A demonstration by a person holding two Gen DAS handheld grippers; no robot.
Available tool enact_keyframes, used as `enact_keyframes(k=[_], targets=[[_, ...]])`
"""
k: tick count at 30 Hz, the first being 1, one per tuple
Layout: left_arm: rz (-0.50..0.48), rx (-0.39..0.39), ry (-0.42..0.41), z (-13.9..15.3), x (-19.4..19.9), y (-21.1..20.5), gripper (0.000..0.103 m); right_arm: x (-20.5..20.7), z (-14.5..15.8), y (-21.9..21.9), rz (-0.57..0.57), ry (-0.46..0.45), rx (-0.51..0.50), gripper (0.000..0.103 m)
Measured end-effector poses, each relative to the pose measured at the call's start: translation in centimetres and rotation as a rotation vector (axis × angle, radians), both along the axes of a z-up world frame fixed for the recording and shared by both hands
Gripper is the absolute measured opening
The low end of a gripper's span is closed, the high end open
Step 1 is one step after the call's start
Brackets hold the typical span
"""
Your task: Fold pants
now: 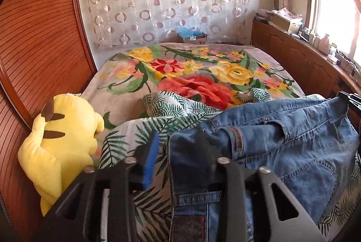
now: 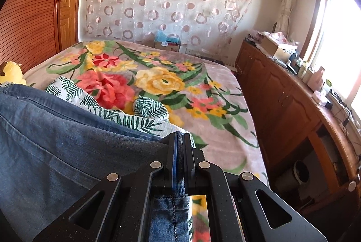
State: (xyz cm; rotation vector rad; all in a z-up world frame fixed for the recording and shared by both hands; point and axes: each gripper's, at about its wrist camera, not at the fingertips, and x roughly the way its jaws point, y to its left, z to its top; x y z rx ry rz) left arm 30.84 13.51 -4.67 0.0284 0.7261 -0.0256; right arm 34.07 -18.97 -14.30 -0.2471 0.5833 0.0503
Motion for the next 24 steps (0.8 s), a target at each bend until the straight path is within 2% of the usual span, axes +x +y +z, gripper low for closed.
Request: enact_keyframes(k=[1, 7, 11, 15, 18, 23, 24], targets=[[-0.006, -0.005, 0.004, -0.1, -0.2, 0.1, 0.048, 0.0, 0.2, 0.0, 0.000, -0.001, -0.001, 0.003], [-0.012, -0.024, 0.059, -2.0, -0.8, 0.6, 0.049, -0.5, 0.7, 0.0, 0.000, -0.001, 0.012, 0.003], [-0.043, -0.119, 0.118, -3.9, 0.1, 1.2, 0.049, -0.7, 0.4, -0.1, -0.007, 0.007, 0.016, 0.004], [-0.050, -0.120, 0.128, -4.6, 0.7, 1.2, 0.049, -1.2, 0.2, -0.6, -0.020, 0.024, 0.033, 0.017], [-0.065, -0.111, 0.122, -4.6, 1.0, 0.8, 0.046, -1.6, 0.3, -1.0, -0.031, 0.036, 0.061, 0.042], [-0.100, -0.130, 0.113, -4.5, 1.2, 0.5, 0.040, -2.4, 0.2, -1.6, -0.039, 0.050, 0.097, 0.044], [-0.097, -0.125, 0.111, -4.4, 1.3, 0.5, 0.036, -2.4, 0.1, -1.5, -0.036, 0.058, 0.101, 0.044]])
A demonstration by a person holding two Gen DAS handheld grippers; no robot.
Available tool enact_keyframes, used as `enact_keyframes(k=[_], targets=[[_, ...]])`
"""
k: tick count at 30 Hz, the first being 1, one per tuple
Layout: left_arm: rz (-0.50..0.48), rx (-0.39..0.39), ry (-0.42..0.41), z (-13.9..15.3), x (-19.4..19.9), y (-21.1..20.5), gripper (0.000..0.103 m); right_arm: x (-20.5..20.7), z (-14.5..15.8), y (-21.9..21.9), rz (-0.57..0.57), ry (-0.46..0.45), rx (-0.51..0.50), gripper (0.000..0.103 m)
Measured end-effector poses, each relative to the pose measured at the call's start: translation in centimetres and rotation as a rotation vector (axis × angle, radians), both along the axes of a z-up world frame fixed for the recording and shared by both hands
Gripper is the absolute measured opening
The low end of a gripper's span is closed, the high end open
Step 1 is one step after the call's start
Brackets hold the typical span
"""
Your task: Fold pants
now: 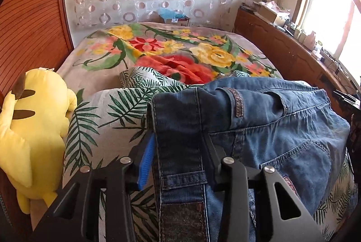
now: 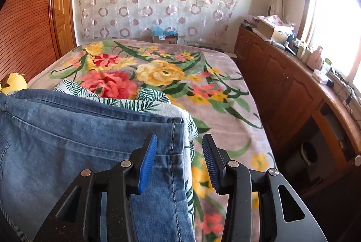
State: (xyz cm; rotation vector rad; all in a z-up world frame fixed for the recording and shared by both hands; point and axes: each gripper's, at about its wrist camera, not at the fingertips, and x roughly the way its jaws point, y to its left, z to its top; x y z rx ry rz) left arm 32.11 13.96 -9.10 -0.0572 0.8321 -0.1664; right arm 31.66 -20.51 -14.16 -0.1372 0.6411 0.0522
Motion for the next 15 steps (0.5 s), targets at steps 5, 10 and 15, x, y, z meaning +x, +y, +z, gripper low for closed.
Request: enact_keyframes(k=[5, 10, 15], targets=[[0.001, 0.004, -0.016, 0.4, -0.2, -0.1, 0.006, 0.2, 0.2, 0.0, 0.010, 0.030, 0.008, 0.044], [-0.003, 0.037, -0.048, 1.4, -1.1, -0.7, 0.002, 0.8, 0.5, -0.3, 0.015, 0.059, 0.017, 0.050], [-0.002, 0.035, -0.080, 2.5, -1.8, -0.7, 0.002, 1.2, 0.8, -0.6, 0.030, 0.085, 0.055, 0.050]])
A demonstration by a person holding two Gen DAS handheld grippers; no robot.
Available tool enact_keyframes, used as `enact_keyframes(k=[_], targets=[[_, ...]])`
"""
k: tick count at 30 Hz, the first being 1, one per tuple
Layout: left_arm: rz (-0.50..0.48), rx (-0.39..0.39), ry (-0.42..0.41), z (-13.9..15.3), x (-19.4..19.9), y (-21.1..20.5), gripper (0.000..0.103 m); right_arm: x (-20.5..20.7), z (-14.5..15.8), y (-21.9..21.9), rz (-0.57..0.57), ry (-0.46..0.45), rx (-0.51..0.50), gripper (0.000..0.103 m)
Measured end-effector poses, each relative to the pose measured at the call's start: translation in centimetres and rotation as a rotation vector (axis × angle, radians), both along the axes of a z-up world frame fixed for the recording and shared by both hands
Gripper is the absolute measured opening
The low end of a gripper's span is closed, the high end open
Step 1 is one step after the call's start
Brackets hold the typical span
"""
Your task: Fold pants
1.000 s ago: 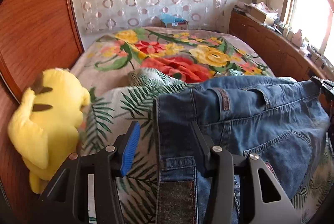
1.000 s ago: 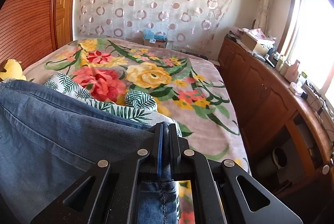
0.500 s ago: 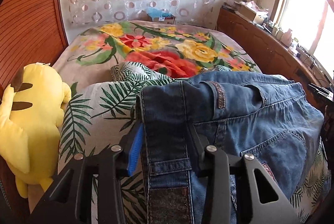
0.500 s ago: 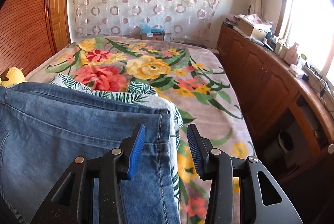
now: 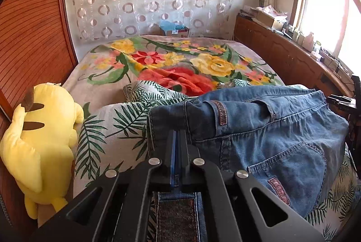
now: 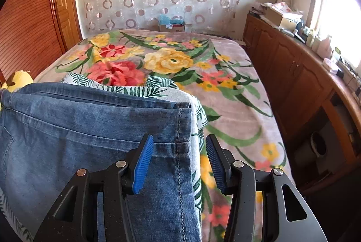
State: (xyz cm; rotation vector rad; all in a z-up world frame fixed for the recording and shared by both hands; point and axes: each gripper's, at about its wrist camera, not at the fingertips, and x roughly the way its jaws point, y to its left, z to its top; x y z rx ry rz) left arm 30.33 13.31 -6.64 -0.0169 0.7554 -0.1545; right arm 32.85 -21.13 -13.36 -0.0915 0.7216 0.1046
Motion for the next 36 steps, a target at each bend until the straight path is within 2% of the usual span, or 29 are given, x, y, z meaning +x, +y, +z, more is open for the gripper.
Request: enact_keyframes(k=[6, 8, 9, 10, 12, 15, 19, 22, 23, 26, 28, 36], targets=[[-0.016, 0.003, 0.020, -0.8, 0.2, -0.3, 0.002, 0.8, -0.5, 0.0, 0.033, 0.065, 0.014, 0.050], [-0.022, 0.010, 0.026, -1.1, 0.2, -0.6, 0.002, 0.9, -0.4, -0.1, 0.038, 0.069, 0.011, 0.031], [-0.020, 0.012, 0.026, -1.2, 0.1, -0.7, 0.002, 0.8, -0.3, -0.1, 0.040, 0.064, 0.003, 0.013], [-0.015, 0.013, 0.022, -1.1, 0.0, -0.8, 0.000, 0.6, -0.1, 0.0, 0.043, 0.056, -0.003, 0.005], [-0.018, 0.013, 0.010, -0.8, -0.3, -0.8, 0.000, 0.1, 0.3, 0.1, 0.079, 0.051, 0.011, 0.000], [-0.013, 0.018, -0.016, 0.1, -0.7, -0.8, 0.000, -0.8, 0.8, 0.3, 0.083, 0.017, -0.020, 0.000], [-0.013, 0.021, -0.054, 1.5, -1.3, -0.4, 0.000, -1.7, 2.2, -0.6, 0.043, -0.056, -0.016, 0.000], [0.008, 0.011, -0.073, 1.8, -1.1, 0.5, 0.001, -2.0, 2.8, -1.2, 0.028, -0.071, -0.004, 0.000], [0.012, 0.014, -0.059, 1.6, -0.9, 0.9, 0.003, -2.1, 2.8, -1.2, 0.024, -0.074, -0.011, 0.000], [0.032, 0.048, -0.023, 0.7, -0.2, 1.3, 0.020, -2.5, 2.4, -0.7, 0.025, -0.068, 0.002, 0.000], [0.022, 0.035, 0.016, -0.3, 0.3, 1.6, 0.040, -2.6, 2.0, -0.3, 0.026, -0.063, 0.005, 0.000], [-0.023, -0.029, 0.098, -3.1, 1.9, 1.3, 0.042, -1.2, 1.9, -0.7, 0.025, -0.035, 0.013, 0.000]])
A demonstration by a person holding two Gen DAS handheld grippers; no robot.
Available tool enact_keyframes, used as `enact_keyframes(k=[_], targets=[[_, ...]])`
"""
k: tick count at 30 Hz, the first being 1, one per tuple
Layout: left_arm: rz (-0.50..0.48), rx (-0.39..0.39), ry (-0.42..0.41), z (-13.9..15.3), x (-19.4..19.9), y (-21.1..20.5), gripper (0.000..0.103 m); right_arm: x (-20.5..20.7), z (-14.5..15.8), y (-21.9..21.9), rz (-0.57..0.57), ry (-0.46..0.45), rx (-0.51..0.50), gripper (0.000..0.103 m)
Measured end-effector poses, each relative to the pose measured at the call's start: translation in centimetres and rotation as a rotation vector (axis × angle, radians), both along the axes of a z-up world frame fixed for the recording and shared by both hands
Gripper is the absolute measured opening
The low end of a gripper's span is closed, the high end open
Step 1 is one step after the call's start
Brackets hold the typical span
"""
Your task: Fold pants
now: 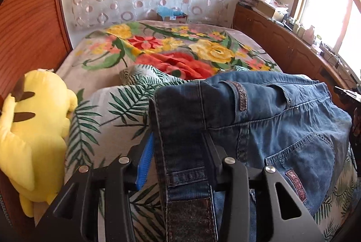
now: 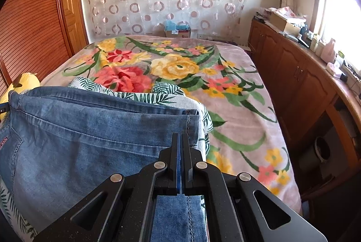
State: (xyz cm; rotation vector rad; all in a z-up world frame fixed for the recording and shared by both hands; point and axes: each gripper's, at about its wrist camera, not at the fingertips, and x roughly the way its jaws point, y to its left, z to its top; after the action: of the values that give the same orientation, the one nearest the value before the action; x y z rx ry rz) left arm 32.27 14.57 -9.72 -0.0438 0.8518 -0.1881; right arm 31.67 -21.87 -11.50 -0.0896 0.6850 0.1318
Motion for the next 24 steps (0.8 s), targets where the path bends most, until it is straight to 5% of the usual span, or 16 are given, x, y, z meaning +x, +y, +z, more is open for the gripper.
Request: enact_keyframes(k=[3, 7, 19, 20, 22, 24], targets=[[-0.013, -0.040, 0.006, -0.3, 0.3, -0.1, 0.036, 0.2, 0.1, -0.2, -0.007, 0.003, -0.001, 0.000], [-0.009, -0.065, 0.022, -0.5, 0.4, -0.1, 0.005, 0.2, 0.1, -0.2, -0.012, 0.011, 0.001, 0.000], [0.017, -0.013, -0.090, 2.8, -1.7, -0.3, 0.002, 0.3, 0.0, -0.1, -0.020, 0.030, 0.000, 0.000], [0.018, -0.012, -0.101, 3.2, -1.9, -0.3, 0.002, 0.4, -0.1, -0.1, -0.021, 0.033, -0.006, 0.003], [0.022, -0.011, -0.128, 4.2, -2.3, -0.1, 0.002, 0.7, -0.3, -0.1, -0.020, 0.054, -0.015, 0.035], [0.023, -0.002, -0.148, 4.9, -2.4, -0.1, 0.002, 0.9, -0.5, -0.1, -0.016, 0.065, -0.006, 0.051]])
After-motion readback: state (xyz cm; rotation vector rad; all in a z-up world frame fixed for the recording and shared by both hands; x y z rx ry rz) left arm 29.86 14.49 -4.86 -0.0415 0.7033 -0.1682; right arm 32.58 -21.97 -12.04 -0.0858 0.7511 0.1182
